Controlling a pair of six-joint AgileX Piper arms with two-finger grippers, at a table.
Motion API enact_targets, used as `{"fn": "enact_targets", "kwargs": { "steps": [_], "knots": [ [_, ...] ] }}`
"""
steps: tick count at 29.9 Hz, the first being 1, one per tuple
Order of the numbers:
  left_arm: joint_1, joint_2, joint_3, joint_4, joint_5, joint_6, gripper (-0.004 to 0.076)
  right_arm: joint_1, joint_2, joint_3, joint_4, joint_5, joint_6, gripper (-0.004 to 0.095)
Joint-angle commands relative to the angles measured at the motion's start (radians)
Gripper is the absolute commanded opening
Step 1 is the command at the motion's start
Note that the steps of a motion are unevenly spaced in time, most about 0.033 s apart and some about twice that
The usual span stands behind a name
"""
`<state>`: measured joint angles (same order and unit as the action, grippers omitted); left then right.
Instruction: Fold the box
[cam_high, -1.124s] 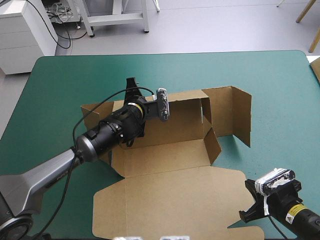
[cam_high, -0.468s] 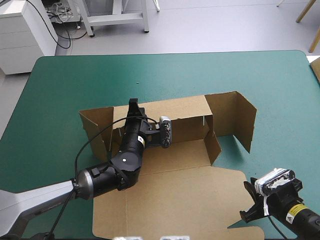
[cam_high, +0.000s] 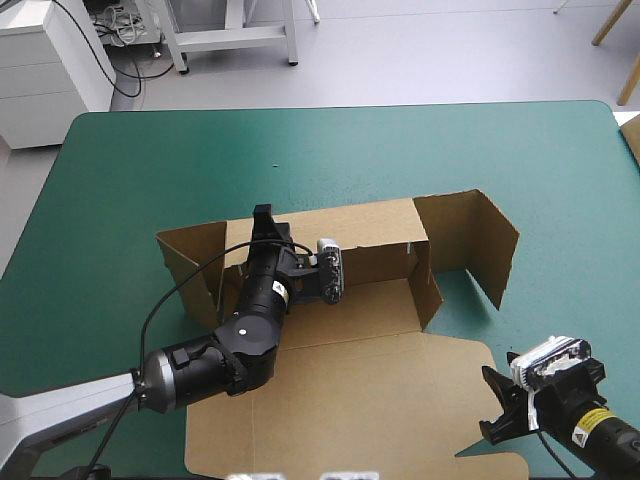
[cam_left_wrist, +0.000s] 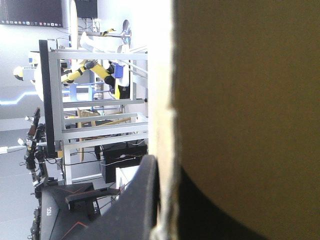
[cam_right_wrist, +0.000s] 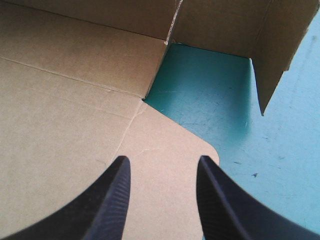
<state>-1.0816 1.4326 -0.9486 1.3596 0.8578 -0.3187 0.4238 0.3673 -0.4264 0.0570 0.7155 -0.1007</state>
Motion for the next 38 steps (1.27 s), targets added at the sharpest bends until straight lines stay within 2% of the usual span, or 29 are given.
{"fn": "enact_targets", "kwargs": {
  "steps": [1,8,12,28,38],
  "knots": [
    [-0.01,-0.036,-0.016,-0.04,-0.021,-0.013,-0.0008,-0.008,0.009,-0.061,-0.008,-0.037,0.0,0.0405],
    [-0.039,-0.038,-0.016,-0.033,-0.026,-0.013,-0.0008,-0.008,0.041,-0.245,-0.143,0.052,0.074,0.0408],
    [-0.048,-0.038,-0.016,-0.029,-0.03,-0.013,-0.0008,-0.008,0.124,-0.372,-0.172,0.078,0.092,0.0408],
    [-0.048,-0.038,-0.016,0.01,-0.029,-0.003,-0.0008,-0.008,0.682,-0.973,-0.238,0.209,0.109,0.0406],
    [-0.048,-0.038,-0.016,0.021,-0.029,-0.003,-0.0008,-0.008,1.057,-1.335,-0.232,0.391,0.008,0.0408]
  ]
}}
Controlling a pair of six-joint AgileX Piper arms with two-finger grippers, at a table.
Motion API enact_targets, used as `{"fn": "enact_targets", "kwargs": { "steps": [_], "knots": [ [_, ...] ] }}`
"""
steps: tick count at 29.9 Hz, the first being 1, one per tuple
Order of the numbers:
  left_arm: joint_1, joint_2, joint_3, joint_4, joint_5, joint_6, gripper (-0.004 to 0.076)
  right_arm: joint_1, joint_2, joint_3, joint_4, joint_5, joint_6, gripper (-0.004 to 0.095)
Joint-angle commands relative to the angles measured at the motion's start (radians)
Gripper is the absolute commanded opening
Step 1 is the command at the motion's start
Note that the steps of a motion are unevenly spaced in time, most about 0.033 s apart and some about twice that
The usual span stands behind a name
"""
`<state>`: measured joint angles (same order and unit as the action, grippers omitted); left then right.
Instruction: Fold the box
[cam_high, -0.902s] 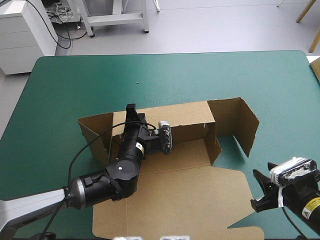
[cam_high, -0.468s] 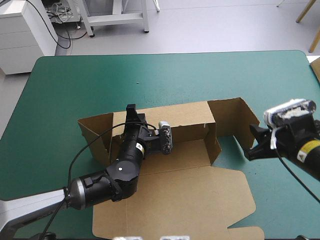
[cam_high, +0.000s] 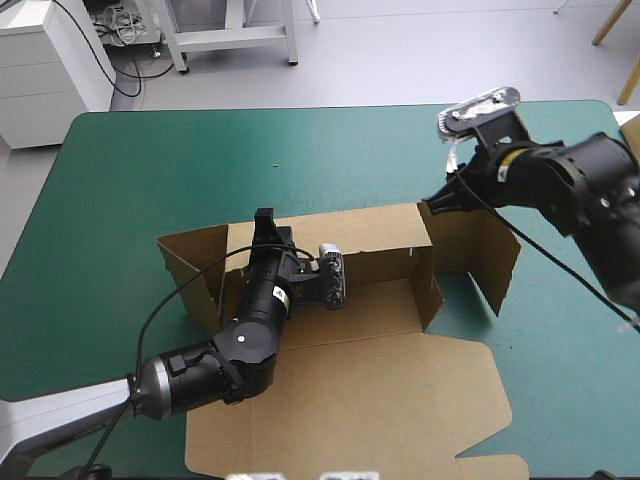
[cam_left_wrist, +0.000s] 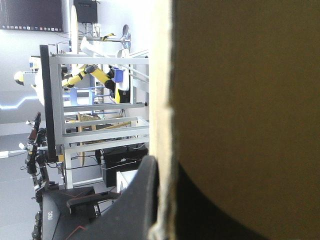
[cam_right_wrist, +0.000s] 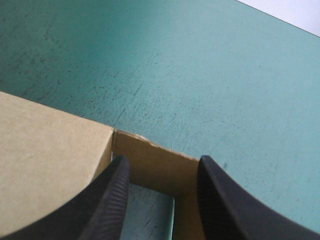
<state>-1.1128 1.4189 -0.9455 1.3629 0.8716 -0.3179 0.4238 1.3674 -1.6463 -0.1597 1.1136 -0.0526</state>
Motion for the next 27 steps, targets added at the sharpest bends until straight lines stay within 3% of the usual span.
{"fn": "enact_targets", "kwargs": {
  "steps": [1,6,14,27],
  "knots": [
    [-0.017,-0.024,-0.019,0.017,-0.045,-0.004,-0.0008,-0.008,0.09,-0.153,-0.015,0.002,-0.045,0.0408],
    [-0.017,-0.024,-0.019,0.017,-0.045,-0.004,-0.0008,-0.045,0.228,-0.326,0.026,0.056,-0.097,0.0408],
    [-0.017,-0.024,-0.019,0.017,-0.045,-0.004,-0.0008,-0.251,0.363,-0.42,0.383,0.056,-0.214,0.0431],
    [-0.017,-0.024,-0.019,0.017,-0.048,-0.008,-0.0008,-0.264,0.472,-0.389,0.378,0.058,-0.268,0.0429]
  ]
}}
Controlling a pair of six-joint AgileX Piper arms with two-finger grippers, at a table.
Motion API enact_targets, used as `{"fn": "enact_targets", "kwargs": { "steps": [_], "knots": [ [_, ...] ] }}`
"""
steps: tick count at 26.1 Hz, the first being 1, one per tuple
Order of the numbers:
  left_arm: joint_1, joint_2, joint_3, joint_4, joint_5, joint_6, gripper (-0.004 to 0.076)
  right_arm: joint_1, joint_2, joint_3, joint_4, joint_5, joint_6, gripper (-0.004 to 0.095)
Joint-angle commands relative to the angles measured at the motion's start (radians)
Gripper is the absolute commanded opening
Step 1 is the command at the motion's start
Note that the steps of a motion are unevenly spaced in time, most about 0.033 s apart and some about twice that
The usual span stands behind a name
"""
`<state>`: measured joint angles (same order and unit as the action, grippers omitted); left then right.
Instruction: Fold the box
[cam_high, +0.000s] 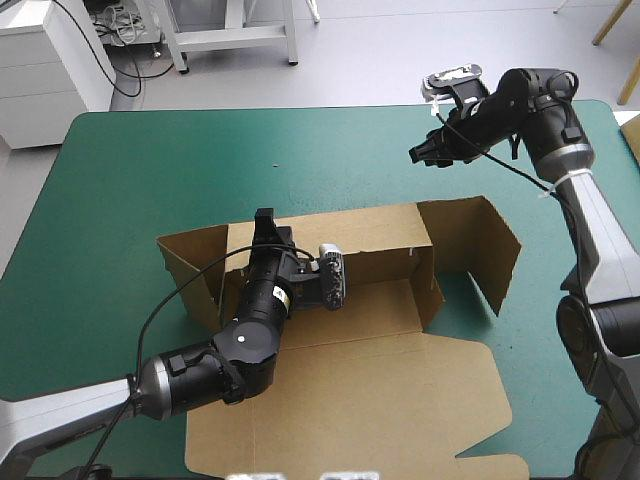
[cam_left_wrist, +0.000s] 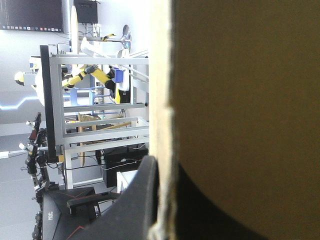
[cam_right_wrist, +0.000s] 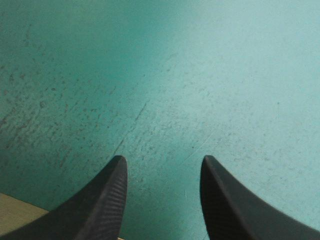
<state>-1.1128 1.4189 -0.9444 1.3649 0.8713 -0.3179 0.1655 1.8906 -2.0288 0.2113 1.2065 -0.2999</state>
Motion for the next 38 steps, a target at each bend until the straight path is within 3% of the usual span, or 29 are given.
{"fn": "enact_targets", "kwargs": {
  "steps": [1,22,30,38],
  "knots": [
    [-0.017,-0.024,-0.02,0.015,-0.05,-0.008,-0.0008,-0.005,-0.055,0.01,0.005,-0.035,-0.021,0.0429],
    [-0.017,-0.024,-0.02,0.013,-0.057,-0.007,-0.0008,0.012,-0.257,0.356,-0.025,-0.037,-0.109,0.0425],
    [-0.017,-0.024,-0.02,0.013,-0.057,-0.007,-0.0008,0.012,-0.402,0.479,0.094,-0.037,-0.19,0.0425],
    [-0.017,-0.024,-0.02,0.011,-0.057,-0.007,-0.0008,0.012,-0.5,0.662,0.108,-0.041,-0.249,0.0419]
  ]
}}
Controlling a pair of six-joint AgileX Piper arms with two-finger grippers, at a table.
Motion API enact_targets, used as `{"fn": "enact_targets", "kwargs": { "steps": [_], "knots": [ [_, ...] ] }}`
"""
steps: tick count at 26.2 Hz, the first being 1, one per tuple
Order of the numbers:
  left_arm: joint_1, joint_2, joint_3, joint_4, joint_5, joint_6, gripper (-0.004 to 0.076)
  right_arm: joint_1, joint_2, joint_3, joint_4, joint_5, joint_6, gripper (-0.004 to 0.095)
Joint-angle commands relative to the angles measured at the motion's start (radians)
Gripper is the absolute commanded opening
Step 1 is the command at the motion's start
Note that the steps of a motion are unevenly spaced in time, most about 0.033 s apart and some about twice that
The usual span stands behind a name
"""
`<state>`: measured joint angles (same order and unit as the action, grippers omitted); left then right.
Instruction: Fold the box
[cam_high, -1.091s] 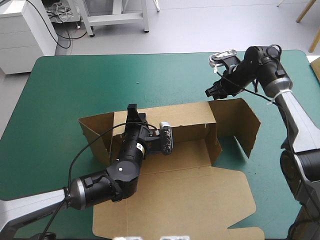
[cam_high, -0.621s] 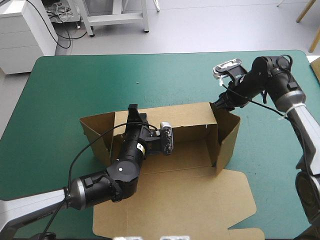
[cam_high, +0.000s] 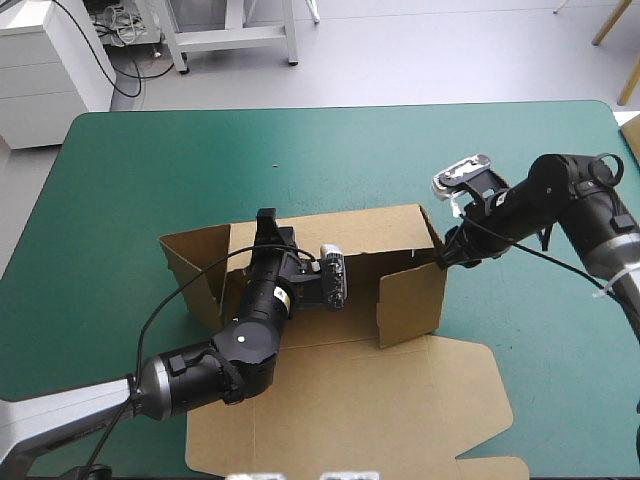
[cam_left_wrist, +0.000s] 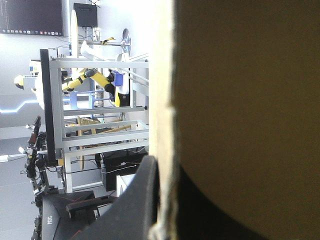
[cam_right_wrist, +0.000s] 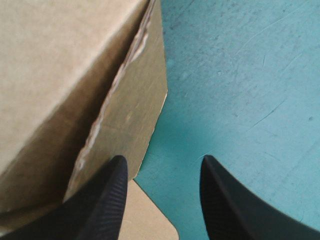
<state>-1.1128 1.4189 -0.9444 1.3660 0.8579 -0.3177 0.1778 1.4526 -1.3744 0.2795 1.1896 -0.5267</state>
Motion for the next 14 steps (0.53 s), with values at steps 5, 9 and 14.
{"fn": "enact_targets", "kwargs": {
  "steps": [5,9,14],
  "knots": [
    [-0.017,-0.024,-0.02,0.01,-0.044,-0.007,-0.0008,0.0,-0.114,0.082,0.066,-0.029,-0.061,0.0419],
    [-0.017,-0.024,-0.02,0.01,-0.048,-0.007,-0.0008,0.0,-0.18,0.174,0.151,-0.034,-0.152,0.0419],
    [-0.017,-0.024,-0.02,0.01,-0.056,-0.007,-0.0008,0.0,-0.204,0.228,0.209,-0.094,-0.164,0.0419]
  ]
}}
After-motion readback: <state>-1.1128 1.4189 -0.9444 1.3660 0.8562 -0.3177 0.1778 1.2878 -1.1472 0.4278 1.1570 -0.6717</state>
